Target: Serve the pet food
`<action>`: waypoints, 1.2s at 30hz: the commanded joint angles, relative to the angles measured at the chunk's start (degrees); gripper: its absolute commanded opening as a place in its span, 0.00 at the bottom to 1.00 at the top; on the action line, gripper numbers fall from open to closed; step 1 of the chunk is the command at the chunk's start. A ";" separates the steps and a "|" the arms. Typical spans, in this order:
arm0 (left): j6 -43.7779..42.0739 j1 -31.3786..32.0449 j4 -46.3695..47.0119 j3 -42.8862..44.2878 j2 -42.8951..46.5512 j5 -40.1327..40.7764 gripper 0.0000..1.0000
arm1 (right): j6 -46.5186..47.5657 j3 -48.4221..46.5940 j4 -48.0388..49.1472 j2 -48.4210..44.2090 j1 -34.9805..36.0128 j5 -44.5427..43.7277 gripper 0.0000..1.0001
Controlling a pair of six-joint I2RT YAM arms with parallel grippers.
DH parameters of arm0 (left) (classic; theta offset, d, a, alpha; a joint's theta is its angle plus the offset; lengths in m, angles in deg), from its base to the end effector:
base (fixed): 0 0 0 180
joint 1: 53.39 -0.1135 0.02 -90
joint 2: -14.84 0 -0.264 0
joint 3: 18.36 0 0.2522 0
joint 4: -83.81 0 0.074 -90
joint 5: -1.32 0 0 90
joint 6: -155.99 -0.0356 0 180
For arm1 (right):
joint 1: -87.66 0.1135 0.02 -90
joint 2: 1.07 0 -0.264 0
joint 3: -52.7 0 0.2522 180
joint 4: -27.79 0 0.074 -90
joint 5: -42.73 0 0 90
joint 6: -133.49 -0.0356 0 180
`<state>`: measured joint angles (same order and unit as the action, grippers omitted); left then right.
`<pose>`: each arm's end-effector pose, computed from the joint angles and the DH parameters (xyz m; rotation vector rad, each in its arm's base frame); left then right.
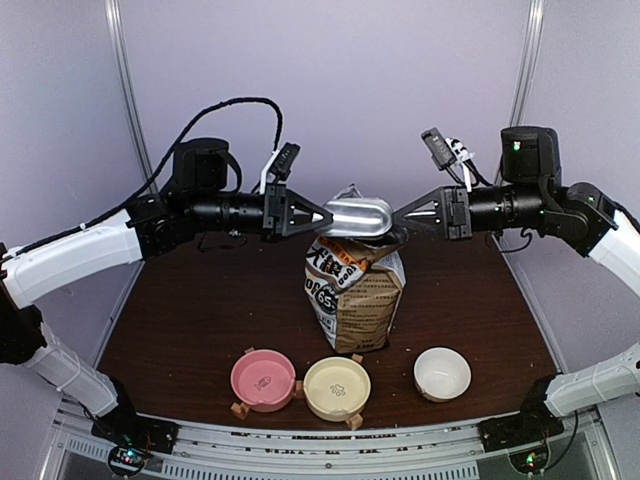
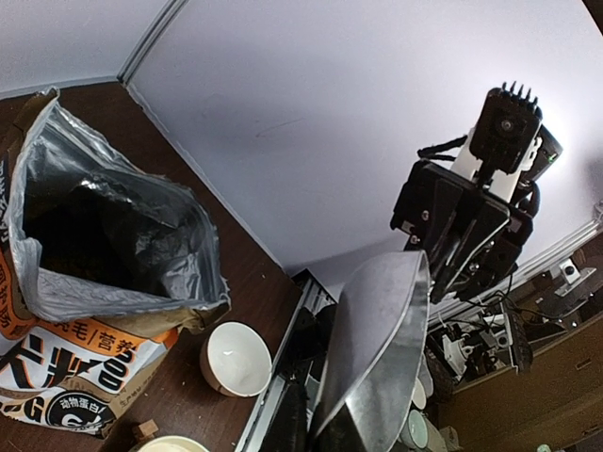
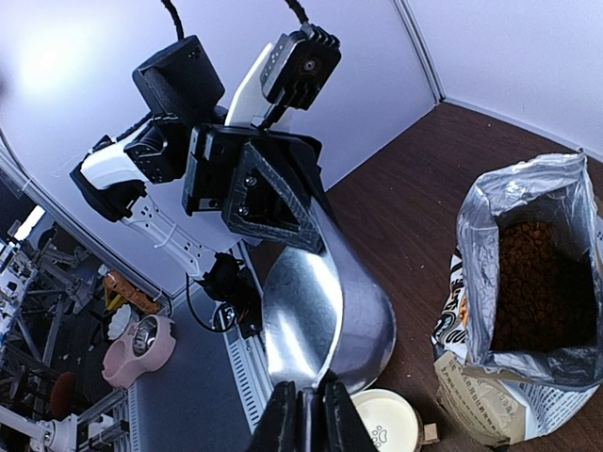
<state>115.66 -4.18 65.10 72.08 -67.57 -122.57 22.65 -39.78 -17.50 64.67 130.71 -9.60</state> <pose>0.2049 -0.2678 0.3912 0.5045 2.0318 -1.6805 0.1559 0.1754 0.4352 -0.8708 1.8768 1.3463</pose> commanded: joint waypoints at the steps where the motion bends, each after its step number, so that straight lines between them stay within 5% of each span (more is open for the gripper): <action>1: 0.50 0.27 3.07 -0.40 -0.33 0.61 0.00 | -0.53 -0.92 0.42 0.79 1.07 -2.35 0.00; 5: -0.63 0.27 1.49 -1.83 0.66 4.52 0.04 | -2.44 0.13 0.24 -0.34 1.07 -9.16 0.00; 8: -2.94 0.36 -2.82 -2.17 2.11 9.07 0.35 | -2.80 0.13 -1.43 -1.95 1.07 -14.13 0.00; 13: -6.49 0.31 -8.04 -1.35 4.57 16.65 0.64 | -2.44 -2.25 -7.57 -4.03 1.09 -20.97 0.00; 28: -9.42 0.36 -16.57 11.08 -3.97 25.54 0.91 | 2.97 -11.90 -21.94 -4.43 1.75 -35.42 0.00; 36: -9.53 0.32 -18.64 16.51 -10.57 25.35 0.94 | 6.04 -16.49 -26.63 0.14 5.26 -42.13 0.00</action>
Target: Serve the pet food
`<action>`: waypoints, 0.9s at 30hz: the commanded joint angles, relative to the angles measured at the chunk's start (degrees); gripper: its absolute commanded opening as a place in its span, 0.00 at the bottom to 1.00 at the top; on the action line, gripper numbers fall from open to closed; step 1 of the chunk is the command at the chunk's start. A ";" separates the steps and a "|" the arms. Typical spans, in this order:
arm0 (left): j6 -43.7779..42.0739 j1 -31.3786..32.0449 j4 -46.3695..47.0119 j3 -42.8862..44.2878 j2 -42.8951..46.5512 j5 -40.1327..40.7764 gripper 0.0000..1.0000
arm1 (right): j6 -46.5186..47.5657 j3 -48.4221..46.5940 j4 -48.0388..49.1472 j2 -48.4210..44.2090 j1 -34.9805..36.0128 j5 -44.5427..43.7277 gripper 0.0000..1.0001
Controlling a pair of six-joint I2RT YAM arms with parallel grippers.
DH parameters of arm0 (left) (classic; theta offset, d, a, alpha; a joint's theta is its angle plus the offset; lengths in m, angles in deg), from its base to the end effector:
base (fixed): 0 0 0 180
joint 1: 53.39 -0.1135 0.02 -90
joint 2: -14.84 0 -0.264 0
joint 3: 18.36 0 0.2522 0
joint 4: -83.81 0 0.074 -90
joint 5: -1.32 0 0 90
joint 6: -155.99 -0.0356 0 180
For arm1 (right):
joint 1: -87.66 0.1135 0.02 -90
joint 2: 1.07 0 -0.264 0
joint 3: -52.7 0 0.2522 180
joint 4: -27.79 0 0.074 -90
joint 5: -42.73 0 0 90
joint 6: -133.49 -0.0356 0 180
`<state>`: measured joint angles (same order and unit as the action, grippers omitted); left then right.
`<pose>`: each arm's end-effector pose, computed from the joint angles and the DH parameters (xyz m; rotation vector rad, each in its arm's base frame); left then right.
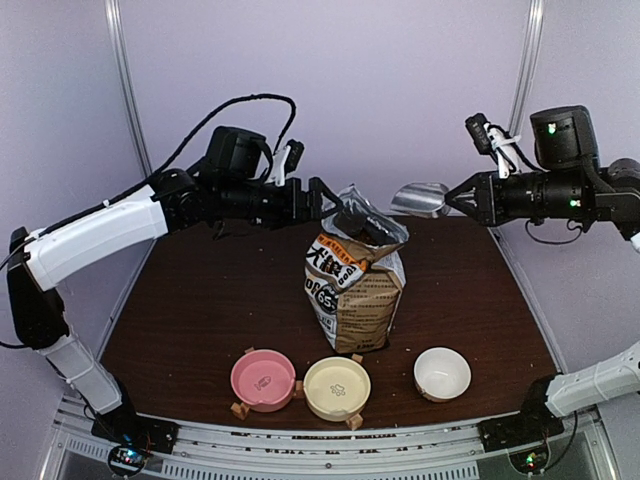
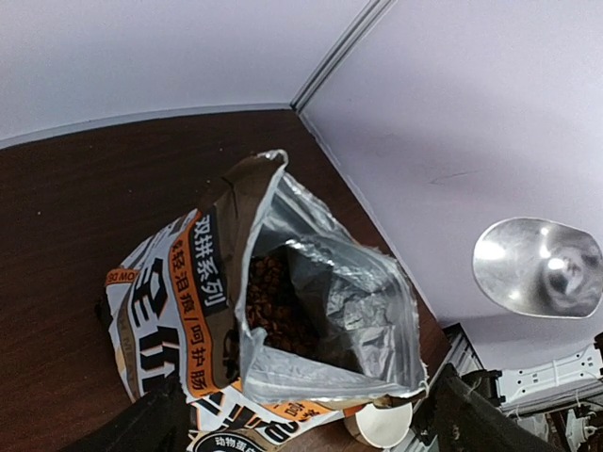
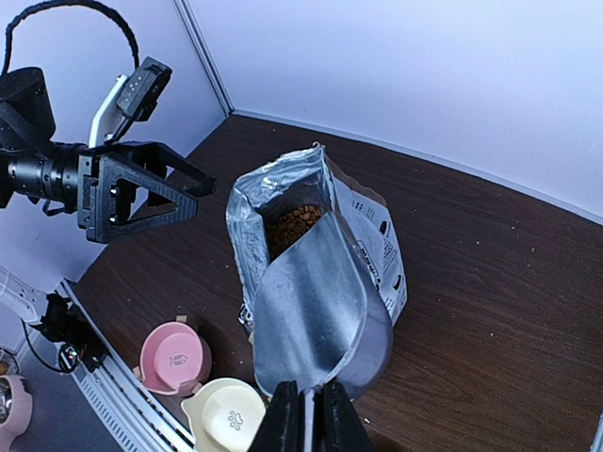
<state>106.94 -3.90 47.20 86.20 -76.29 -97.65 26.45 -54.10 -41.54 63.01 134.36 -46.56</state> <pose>0.2367 -0.2856 0.3931 0.2730 2.1514 -1.1337 0.1285 0.1370 0.4729 -0.5479 2.0377 0.6990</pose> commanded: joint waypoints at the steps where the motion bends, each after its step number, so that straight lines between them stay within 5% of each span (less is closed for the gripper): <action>1: -0.74 -0.07 -0.71 2.77 -2.39 0.25 0.94 | 2.41 -2.30 -2.53 2.29 2.05 -5.41 0.00; 14: 1.33 -1.33 2.42 4.64 -5.81 -2.84 0.97 | 3.80 -3.64 -3.01 9.17 6.57 -10.15 0.00; 19: 0.67 -1.39 0.54 5.15 -7.07 -2.34 0.91 | 4.58 -5.16 -3.75 11.46 8.43 -11.01 0.00; 27: -1.14 -1.31 -0.89 3.76 -6.99 -0.50 0.46 | 1.06 -7.77 -8.06 19.03 8.95 -13.80 0.00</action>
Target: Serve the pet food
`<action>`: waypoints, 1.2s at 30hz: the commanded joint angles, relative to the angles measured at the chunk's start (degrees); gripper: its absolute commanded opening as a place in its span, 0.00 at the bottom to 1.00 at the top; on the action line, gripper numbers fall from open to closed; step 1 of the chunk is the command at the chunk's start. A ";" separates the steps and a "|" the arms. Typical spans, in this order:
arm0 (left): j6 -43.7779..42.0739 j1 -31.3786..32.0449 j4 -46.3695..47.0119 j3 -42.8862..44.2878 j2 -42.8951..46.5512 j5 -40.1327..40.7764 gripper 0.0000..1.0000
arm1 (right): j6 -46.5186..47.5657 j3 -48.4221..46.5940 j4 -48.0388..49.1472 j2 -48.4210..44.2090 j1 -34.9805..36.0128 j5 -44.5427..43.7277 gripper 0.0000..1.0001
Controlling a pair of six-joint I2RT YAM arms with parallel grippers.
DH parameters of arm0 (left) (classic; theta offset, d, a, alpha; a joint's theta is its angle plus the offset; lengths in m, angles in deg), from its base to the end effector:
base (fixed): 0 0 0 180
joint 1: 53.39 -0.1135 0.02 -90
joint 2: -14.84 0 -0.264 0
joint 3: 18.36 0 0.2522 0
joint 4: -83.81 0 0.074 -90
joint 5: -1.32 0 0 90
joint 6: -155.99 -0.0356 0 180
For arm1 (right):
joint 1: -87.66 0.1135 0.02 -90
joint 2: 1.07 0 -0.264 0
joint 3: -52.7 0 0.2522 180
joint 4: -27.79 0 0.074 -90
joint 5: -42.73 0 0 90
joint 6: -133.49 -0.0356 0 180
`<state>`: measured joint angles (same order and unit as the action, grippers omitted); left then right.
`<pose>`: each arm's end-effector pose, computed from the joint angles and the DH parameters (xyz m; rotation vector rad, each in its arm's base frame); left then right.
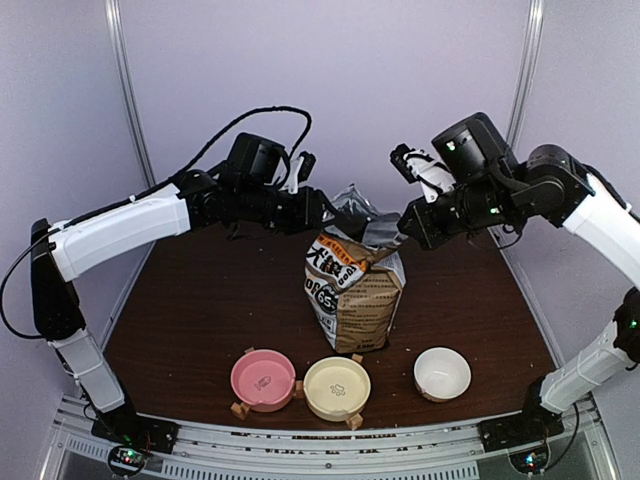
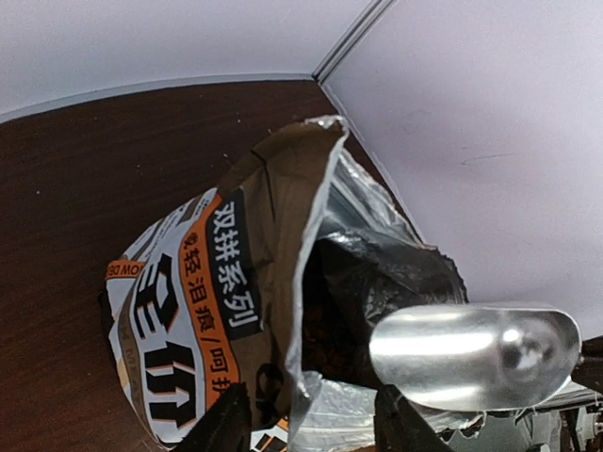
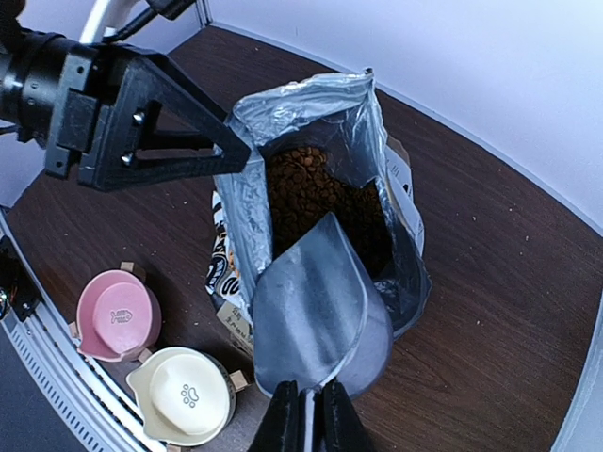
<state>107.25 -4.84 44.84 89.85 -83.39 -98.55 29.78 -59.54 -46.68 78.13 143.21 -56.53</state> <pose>0.2613 -0.3050 0.3656 0.2598 2.2600 -1.0839 0.1539 0.2143 0.4381 -0.7495 2.1982 0.4404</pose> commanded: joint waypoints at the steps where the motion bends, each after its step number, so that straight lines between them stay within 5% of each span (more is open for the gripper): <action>1: -2.61 -0.39 1.77 0.28 -0.04 -0.33 0.41 | -2.77 -2.97 -3.91 5.61 0.03 -4.66 0.00; 5: -4.90 -0.20 2.23 1.24 -1.00 -2.34 0.15 | -4.27 -6.22 -7.83 12.87 -1.24 -4.60 0.00; 9: -5.31 -0.05 2.52 1.07 -1.17 -3.14 0.00 | -4.30 -10.67 -11.97 19.50 -3.65 -2.68 0.00; 15: -4.94 0.22 5.16 -1.05 -0.77 -3.22 0.00 | -4.58 -11.70 -12.63 27.72 -4.98 -0.76 0.00; 23: -3.47 0.31 6.14 -2.03 -1.10 -3.41 0.00 | -8.68 -9.01 -0.93 33.71 -5.48 1.45 0.00; 36: -1.57 0.31 8.53 -5.36 0.76 -3.13 0.00 | -14.43 9.54 31.14 21.84 -8.82 10.75 0.00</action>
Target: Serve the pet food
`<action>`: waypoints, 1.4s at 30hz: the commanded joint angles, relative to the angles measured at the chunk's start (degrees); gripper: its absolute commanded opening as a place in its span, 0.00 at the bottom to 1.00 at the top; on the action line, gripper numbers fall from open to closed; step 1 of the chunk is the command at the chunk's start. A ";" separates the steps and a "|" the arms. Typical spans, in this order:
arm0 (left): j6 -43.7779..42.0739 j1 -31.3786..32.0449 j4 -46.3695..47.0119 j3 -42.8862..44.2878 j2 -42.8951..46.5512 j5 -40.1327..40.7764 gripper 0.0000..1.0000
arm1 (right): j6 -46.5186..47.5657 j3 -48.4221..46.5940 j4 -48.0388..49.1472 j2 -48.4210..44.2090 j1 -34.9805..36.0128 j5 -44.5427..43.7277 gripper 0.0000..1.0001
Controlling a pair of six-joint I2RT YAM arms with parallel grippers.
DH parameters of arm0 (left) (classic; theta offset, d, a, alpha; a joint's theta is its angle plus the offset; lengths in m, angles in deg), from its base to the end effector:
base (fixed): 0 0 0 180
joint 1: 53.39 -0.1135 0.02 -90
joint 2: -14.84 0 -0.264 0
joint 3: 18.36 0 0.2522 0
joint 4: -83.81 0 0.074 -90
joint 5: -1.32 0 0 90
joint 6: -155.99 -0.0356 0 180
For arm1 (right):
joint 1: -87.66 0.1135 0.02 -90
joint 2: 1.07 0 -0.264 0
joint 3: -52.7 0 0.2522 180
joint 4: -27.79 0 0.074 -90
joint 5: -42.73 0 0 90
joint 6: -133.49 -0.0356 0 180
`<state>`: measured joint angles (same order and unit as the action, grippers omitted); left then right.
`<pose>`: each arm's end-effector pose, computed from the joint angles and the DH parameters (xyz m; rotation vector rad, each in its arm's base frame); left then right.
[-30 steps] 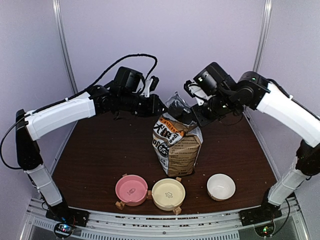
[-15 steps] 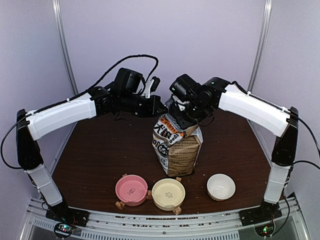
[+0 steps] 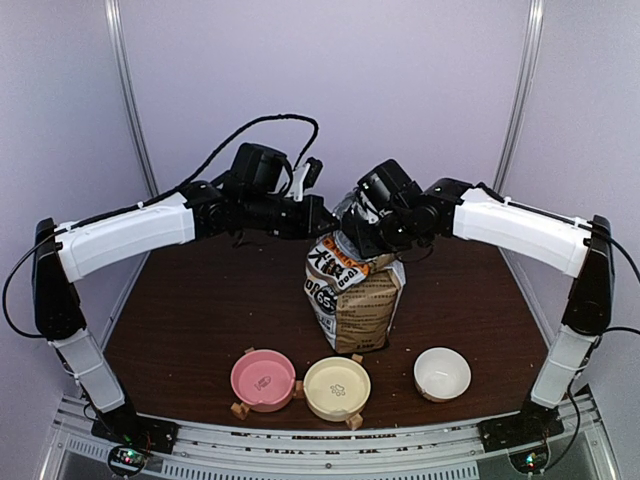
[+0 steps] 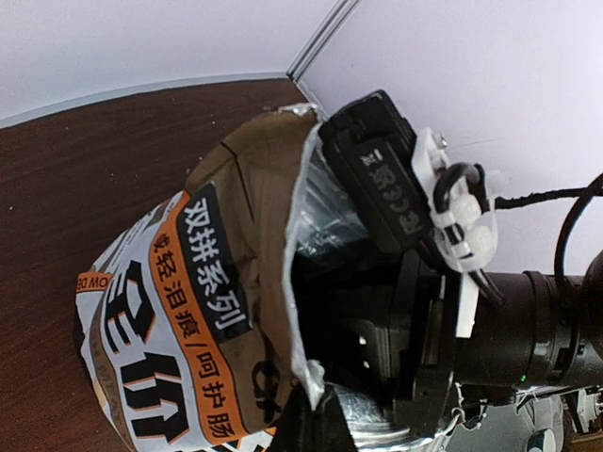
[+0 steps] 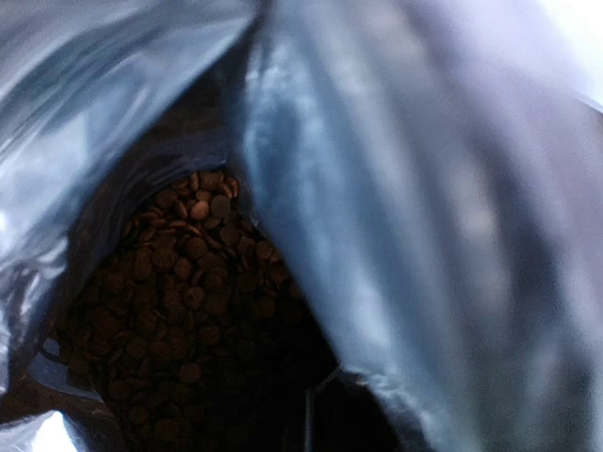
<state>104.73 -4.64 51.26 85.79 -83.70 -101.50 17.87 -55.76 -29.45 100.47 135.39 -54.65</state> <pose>0.2625 -0.3113 0.3500 0.3489 2.2157 -1.1309 0.2677 0.2877 0.3184 -0.4193 2.4471 0.4065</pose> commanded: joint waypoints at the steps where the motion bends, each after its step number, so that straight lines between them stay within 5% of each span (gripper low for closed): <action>1: 1.02 0.14 2.23 -1.30 1.07 -0.26 0.00 | -2.60 6.55 14.93 -0.90 -1.25 9.49 0.00; 9: 1.21 0.13 2.53 -1.36 2.22 0.11 0.00 | -1.54 7.24 19.54 -4.12 -1.60 10.89 0.00; 27: -1.90 0.91 4.36 -0.52 2.82 -2.71 0.00 | -2.29 -8.65 9.10 -0.79 -3.87 10.41 0.00; 42: 1.16 0.47 1.91 0.46 4.63 2.01 0.00 | 0.01 14.94 22.56 -19.09 -3.85 12.58 0.00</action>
<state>105.06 -4.38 51.70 85.06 -81.86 -99.82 18.46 -43.72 -15.82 86.11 131.61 -43.06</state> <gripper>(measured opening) 0.010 0.070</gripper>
